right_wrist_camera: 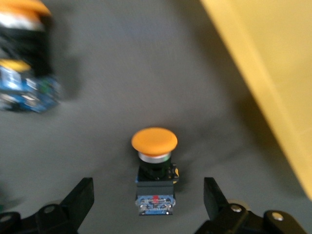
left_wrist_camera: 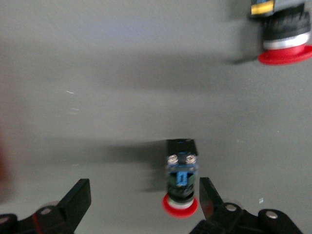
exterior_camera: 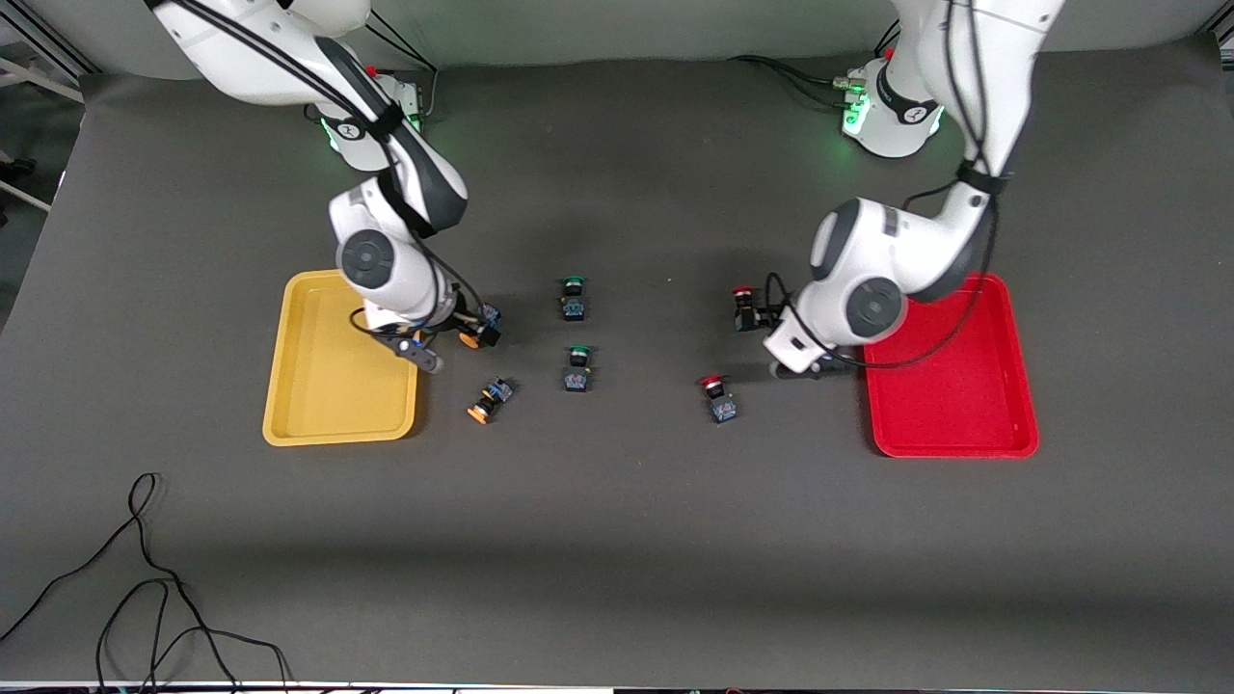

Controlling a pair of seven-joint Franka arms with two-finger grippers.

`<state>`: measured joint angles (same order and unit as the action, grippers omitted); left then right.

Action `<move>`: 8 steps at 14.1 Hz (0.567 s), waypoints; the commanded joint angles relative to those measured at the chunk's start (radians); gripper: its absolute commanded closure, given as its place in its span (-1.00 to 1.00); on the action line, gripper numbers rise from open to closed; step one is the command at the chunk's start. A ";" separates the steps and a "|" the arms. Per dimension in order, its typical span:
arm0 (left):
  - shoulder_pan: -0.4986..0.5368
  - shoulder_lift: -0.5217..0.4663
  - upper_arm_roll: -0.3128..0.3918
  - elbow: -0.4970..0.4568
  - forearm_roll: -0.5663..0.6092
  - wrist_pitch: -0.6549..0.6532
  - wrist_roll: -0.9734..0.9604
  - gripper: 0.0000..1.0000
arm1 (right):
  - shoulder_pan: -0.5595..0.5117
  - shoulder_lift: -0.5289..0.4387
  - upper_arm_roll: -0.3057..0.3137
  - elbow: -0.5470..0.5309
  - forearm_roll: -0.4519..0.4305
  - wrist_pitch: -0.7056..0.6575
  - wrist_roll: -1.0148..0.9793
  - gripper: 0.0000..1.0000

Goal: Place red and yellow buttons in trays
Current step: 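Grasp the orange button with the right gripper while the left gripper grasps red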

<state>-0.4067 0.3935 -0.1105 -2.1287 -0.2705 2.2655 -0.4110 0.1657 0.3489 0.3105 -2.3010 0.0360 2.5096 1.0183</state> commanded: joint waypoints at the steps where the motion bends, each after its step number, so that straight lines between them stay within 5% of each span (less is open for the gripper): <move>1: -0.075 0.028 0.017 -0.042 -0.015 0.107 -0.060 -0.95 | 0.003 0.021 0.001 -0.044 -0.024 0.082 0.045 -1.00; 4: -0.076 0.048 0.017 -0.042 -0.015 0.131 -0.061 -0.67 | 0.003 0.028 0.001 -0.049 -0.024 0.095 0.045 -0.68; 7: -0.075 0.044 0.017 -0.039 -0.015 0.123 -0.061 0.79 | 0.003 0.039 -0.001 -0.048 -0.024 0.115 0.045 -0.26; 8: -0.075 0.042 0.017 -0.037 -0.015 0.123 -0.063 1.00 | 0.000 0.039 -0.001 -0.046 -0.025 0.115 0.043 0.04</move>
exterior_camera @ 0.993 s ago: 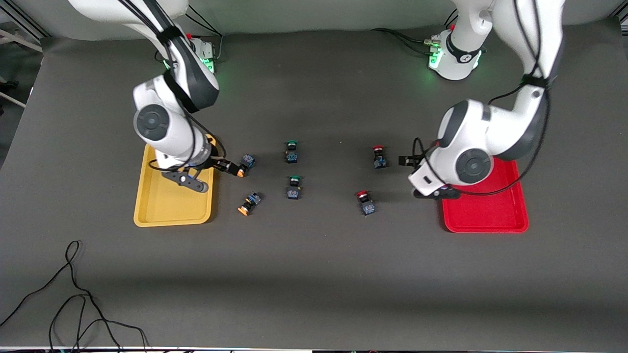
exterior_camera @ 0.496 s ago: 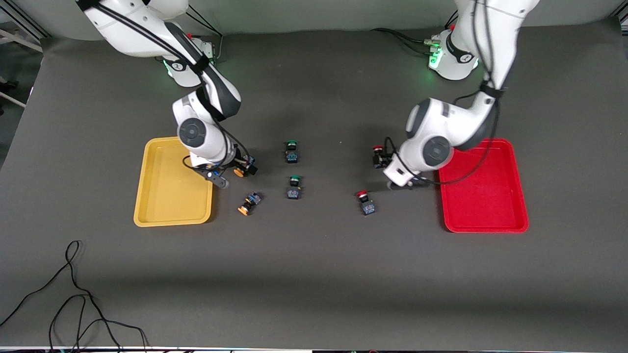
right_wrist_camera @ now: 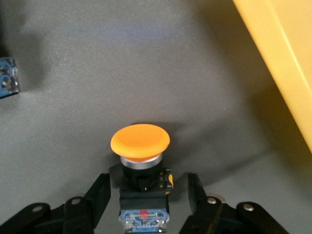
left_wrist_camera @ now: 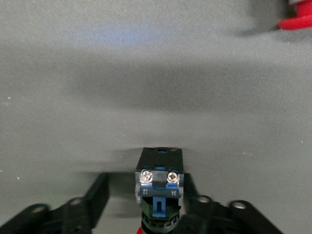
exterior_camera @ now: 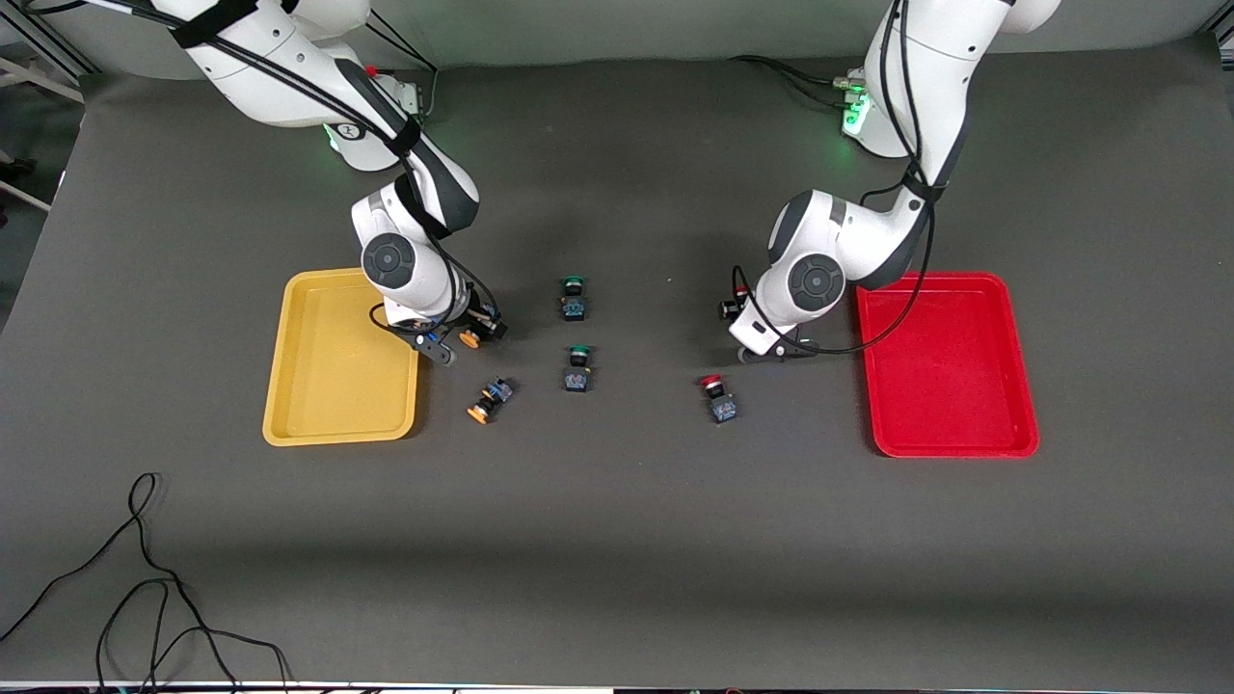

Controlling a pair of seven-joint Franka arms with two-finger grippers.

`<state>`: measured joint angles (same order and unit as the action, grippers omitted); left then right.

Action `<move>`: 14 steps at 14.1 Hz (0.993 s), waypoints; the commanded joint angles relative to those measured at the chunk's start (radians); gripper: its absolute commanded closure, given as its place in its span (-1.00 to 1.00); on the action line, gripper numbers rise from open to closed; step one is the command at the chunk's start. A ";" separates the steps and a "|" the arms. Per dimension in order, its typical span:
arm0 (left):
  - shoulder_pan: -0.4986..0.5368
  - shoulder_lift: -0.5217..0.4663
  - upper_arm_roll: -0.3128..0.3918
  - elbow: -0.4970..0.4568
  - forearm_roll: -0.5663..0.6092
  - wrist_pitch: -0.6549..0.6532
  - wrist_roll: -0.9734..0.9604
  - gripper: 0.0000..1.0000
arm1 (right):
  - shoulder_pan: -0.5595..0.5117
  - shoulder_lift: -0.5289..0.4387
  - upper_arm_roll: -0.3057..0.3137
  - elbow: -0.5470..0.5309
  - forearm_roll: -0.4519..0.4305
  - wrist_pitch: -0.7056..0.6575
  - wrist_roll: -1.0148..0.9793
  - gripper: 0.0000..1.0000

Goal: Place red and yellow buttons in trays
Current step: 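Grasp the orange button with the right gripper while the left gripper grasps red, then carry the orange button to the yellow tray while the left gripper carries red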

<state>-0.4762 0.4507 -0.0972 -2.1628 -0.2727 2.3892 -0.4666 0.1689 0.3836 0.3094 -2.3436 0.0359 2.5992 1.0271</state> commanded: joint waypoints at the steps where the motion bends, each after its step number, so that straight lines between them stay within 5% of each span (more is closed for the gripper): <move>1: -0.004 -0.018 0.004 0.001 -0.013 -0.008 -0.007 1.00 | -0.006 0.004 0.001 -0.002 -0.025 0.027 0.030 0.41; 2: 0.001 -0.038 0.004 0.004 -0.013 -0.024 -0.012 1.00 | -0.008 0.003 0.001 0.003 -0.025 0.025 0.027 0.78; 3: 0.007 -0.062 0.007 0.011 -0.013 -0.053 -0.026 1.00 | -0.008 -0.005 0.002 0.009 -0.025 0.019 0.030 0.94; 9: 0.147 -0.294 0.090 0.138 0.185 -0.545 0.121 1.00 | -0.009 -0.101 0.001 0.052 -0.022 -0.105 0.036 0.97; 12: 0.351 -0.313 0.090 0.112 0.269 -0.575 0.378 1.00 | -0.048 -0.247 -0.012 0.058 -0.010 -0.281 -0.013 0.97; 14: 0.422 -0.264 0.090 0.048 0.317 -0.442 0.431 1.00 | -0.054 -0.310 -0.071 0.046 0.001 -0.367 -0.080 0.97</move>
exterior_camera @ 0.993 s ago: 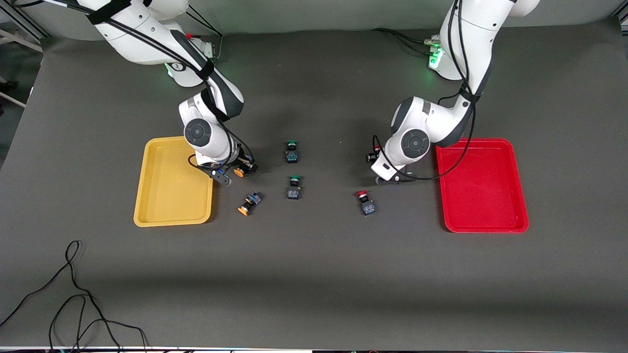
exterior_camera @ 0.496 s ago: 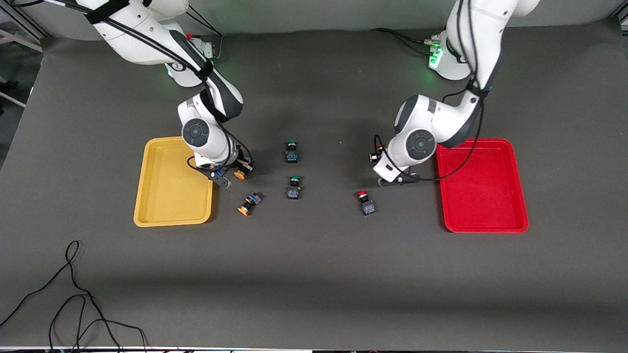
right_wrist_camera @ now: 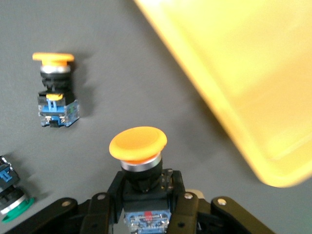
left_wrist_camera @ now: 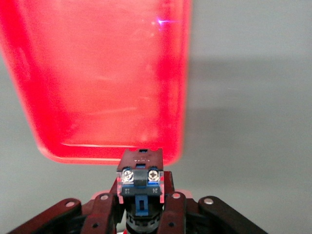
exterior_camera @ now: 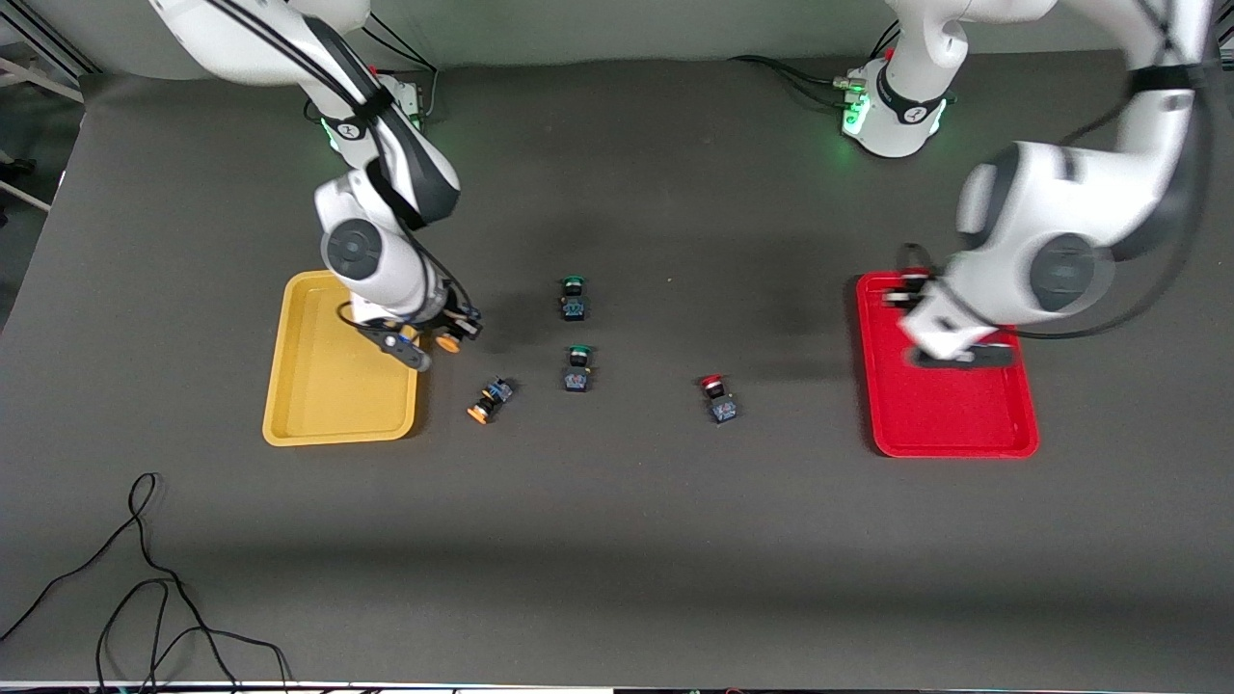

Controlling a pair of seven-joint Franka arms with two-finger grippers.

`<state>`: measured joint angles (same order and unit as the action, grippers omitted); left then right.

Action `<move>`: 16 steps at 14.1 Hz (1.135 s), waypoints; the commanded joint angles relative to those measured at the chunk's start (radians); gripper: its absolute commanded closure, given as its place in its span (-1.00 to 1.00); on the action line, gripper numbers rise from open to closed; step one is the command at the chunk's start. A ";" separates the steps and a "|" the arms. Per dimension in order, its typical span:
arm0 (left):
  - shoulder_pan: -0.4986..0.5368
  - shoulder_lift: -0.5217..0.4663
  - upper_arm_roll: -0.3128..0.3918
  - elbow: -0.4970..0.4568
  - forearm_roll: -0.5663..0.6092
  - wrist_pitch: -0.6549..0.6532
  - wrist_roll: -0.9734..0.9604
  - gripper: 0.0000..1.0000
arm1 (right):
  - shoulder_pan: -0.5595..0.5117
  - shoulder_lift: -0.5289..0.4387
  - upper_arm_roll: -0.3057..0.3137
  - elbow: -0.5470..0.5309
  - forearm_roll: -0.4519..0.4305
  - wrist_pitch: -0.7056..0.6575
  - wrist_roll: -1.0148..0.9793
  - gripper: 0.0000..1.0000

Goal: Place red and yellow buttons in trays
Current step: 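Carry the orange button to the yellow tray while the left gripper carries red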

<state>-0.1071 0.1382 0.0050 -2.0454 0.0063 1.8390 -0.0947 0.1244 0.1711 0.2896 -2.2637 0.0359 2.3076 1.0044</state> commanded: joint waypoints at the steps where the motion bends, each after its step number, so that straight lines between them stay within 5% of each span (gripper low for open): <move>1: 0.062 0.072 -0.011 -0.103 0.047 0.170 0.059 1.00 | -0.008 -0.122 -0.097 -0.058 0.006 -0.088 -0.103 0.96; 6: 0.086 0.216 -0.013 -0.131 0.047 0.345 0.056 1.00 | -0.003 -0.174 -0.349 -0.214 0.085 -0.064 -0.500 0.85; 8: 0.087 0.227 -0.013 -0.130 0.047 0.364 0.056 1.00 | -0.005 -0.116 -0.359 -0.262 0.085 0.046 -0.569 0.84; 9: 0.086 0.219 -0.013 -0.121 0.047 0.344 0.055 0.17 | -0.005 -0.081 -0.360 -0.275 0.085 0.094 -0.570 0.84; 10: 0.086 0.202 -0.013 -0.118 0.047 0.324 0.050 -0.99 | -0.006 -0.053 -0.362 -0.272 0.085 0.111 -0.570 0.84; 11: 0.084 0.183 -0.016 -0.104 0.046 0.277 0.052 -0.99 | -0.006 -0.042 -0.362 -0.269 0.087 0.122 -0.570 0.81; 12: 0.073 0.164 -0.020 -0.061 0.040 0.203 0.044 -0.99 | -0.006 -0.036 -0.362 -0.269 0.085 0.142 -0.570 0.67; 14: 0.041 0.149 -0.025 0.069 0.034 0.013 0.030 -0.99 | -0.008 -0.027 -0.362 -0.267 0.085 0.156 -0.570 -0.98; 16: -0.020 0.162 -0.025 0.251 0.014 -0.181 -0.031 -0.99 | -0.006 -0.042 -0.362 -0.263 0.085 0.148 -0.566 -1.00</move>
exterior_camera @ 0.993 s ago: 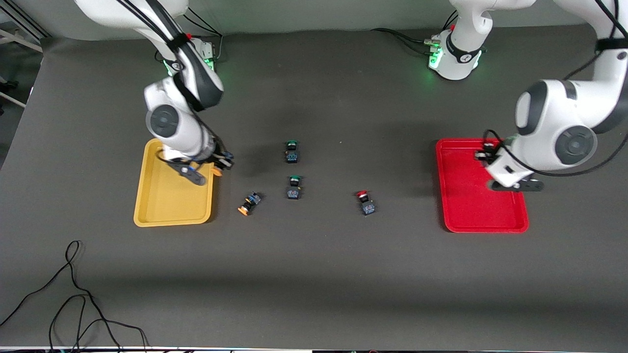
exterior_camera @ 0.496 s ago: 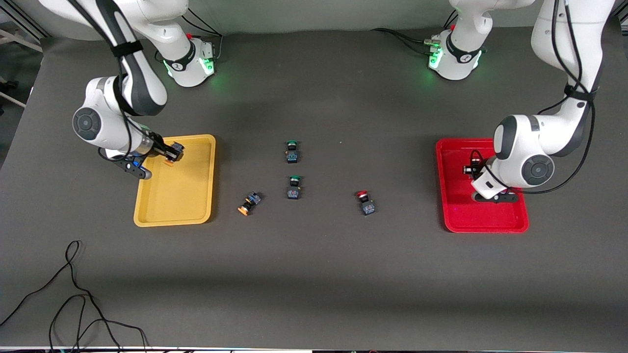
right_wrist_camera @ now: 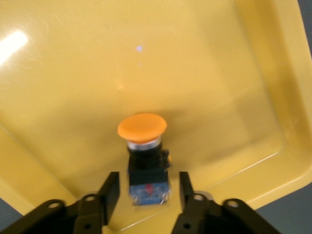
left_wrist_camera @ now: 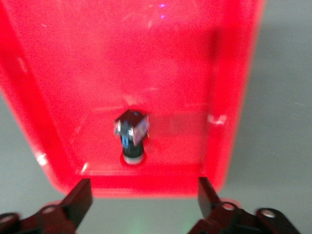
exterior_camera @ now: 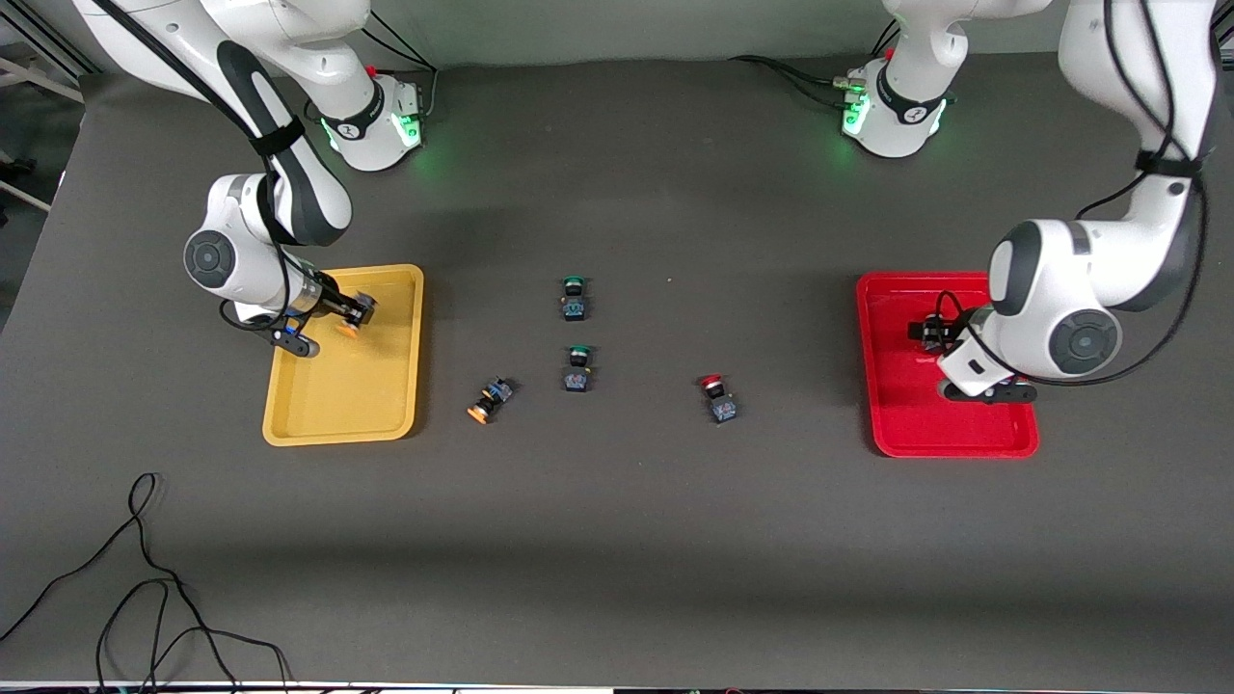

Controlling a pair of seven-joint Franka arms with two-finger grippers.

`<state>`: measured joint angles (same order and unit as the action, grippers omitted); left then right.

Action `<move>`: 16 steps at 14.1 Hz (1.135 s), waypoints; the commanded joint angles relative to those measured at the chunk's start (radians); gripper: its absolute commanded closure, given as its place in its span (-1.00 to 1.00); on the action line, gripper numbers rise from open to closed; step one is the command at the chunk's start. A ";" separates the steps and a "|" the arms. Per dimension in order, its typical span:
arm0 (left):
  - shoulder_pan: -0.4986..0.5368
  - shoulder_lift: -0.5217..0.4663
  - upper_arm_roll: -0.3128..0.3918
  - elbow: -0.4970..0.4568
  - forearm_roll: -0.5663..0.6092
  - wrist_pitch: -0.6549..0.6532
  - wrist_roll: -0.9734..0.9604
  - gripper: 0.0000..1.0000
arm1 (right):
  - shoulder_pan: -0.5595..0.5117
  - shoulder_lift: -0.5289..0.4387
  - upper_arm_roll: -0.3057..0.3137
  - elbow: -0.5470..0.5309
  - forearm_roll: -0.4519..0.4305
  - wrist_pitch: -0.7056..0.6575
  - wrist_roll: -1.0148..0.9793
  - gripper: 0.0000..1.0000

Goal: Place red and yellow buttons in trays
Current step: 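Release both buttons into the trays and lift both grippers, then grasp the second orange button with the right gripper while the left gripper grasps red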

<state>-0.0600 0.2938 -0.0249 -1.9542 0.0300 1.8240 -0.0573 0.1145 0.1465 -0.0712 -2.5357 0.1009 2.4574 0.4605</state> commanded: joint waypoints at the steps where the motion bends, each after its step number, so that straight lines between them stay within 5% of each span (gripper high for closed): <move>1: -0.108 0.019 0.005 0.234 -0.047 -0.226 -0.125 -0.99 | 0.004 -0.030 0.001 0.012 0.020 -0.005 -0.019 -1.00; 4: -0.240 0.106 0.005 0.400 -0.143 -0.244 -0.364 -0.99 | 0.005 -0.028 0.043 0.128 0.017 -0.040 -0.011 -1.00; 7: -0.369 0.299 0.005 0.601 -0.197 -0.197 -0.624 -0.99 | 0.005 0.077 0.140 0.386 0.019 -0.153 0.099 -1.00; 11: -0.435 0.429 0.005 0.598 -0.188 0.072 -0.748 -0.99 | 0.016 0.296 0.306 0.682 0.008 -0.236 0.415 -1.00; 16: -0.435 0.525 0.005 0.587 -0.185 0.254 -0.746 -0.99 | 0.063 0.493 0.355 0.759 -0.174 -0.158 0.650 -1.00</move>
<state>-0.4889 0.7839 -0.0264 -1.3921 -0.1522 2.0469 -0.7847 0.1747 0.5569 0.2788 -1.8273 0.0002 2.2822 1.0352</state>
